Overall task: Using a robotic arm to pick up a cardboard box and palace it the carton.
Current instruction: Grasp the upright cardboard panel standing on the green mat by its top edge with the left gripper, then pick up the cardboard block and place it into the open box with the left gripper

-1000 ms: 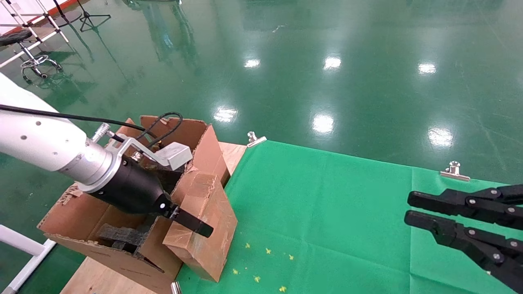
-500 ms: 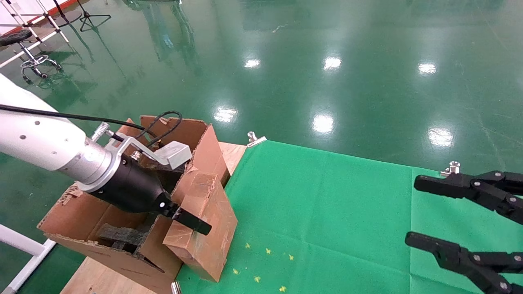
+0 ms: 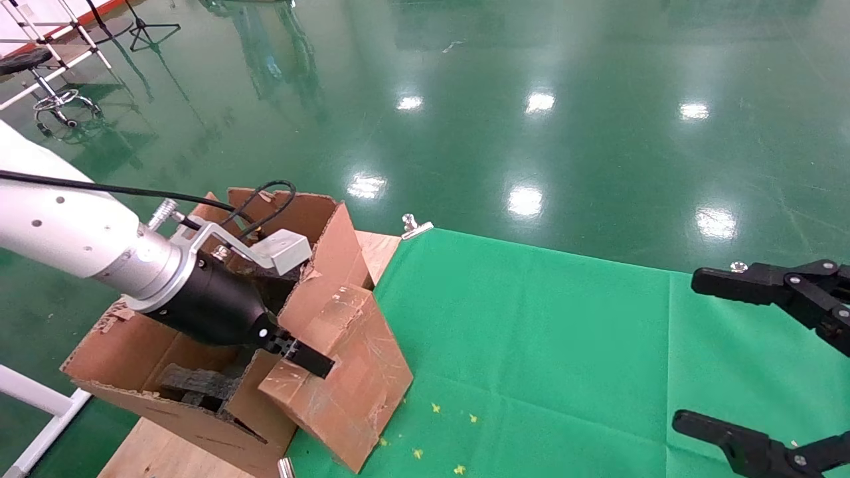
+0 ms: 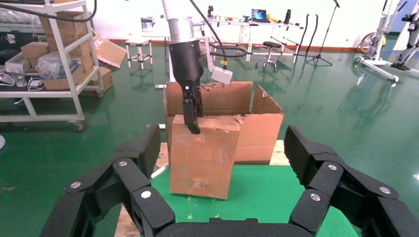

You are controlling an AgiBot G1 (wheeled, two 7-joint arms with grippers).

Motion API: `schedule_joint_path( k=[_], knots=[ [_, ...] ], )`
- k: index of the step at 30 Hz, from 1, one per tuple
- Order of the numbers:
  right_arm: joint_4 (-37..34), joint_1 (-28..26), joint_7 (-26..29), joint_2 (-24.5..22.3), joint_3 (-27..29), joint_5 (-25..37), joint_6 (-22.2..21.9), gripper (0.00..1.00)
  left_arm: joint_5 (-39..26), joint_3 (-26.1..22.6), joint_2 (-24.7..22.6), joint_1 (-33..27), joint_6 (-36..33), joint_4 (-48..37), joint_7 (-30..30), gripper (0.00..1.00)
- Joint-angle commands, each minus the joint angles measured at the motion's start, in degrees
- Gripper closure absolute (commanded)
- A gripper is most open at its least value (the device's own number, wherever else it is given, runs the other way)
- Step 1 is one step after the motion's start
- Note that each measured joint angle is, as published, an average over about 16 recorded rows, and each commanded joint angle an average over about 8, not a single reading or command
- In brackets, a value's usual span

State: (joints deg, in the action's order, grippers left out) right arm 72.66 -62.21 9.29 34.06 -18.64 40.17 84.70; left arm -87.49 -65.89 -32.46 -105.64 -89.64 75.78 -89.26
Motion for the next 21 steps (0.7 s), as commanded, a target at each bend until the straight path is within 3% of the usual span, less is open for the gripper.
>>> schedule_joint_path(
  k=[1,7,13,21],
  knots=[
    [0.0,0.0,0.0,0.0,0.0,0.0,0.0,0.0,-0.15,-0.16,-0.1,0.16,0.05,0.0,0.01,1.0],
    [-0.01,0.0,-0.01,0.0,-0.01,0.0,0.0,0.0,2.67,2.11,1.16,-2.94,1.46,-2.71,1.7,1.0],
    [-0.01,-0.01,-0.01,0.0,-0.02,-0.01,0.0,0.0,5.15,6.61,2.32,-9.8,2.28,-10.39,6.92,1.0],
    [-0.02,-0.01,-0.02,-0.01,-0.03,-0.02,0.0,0.0,-1.96,8.68,2.44,-20.39,2.97,-24.85,19.49,1.0]
  ],
)
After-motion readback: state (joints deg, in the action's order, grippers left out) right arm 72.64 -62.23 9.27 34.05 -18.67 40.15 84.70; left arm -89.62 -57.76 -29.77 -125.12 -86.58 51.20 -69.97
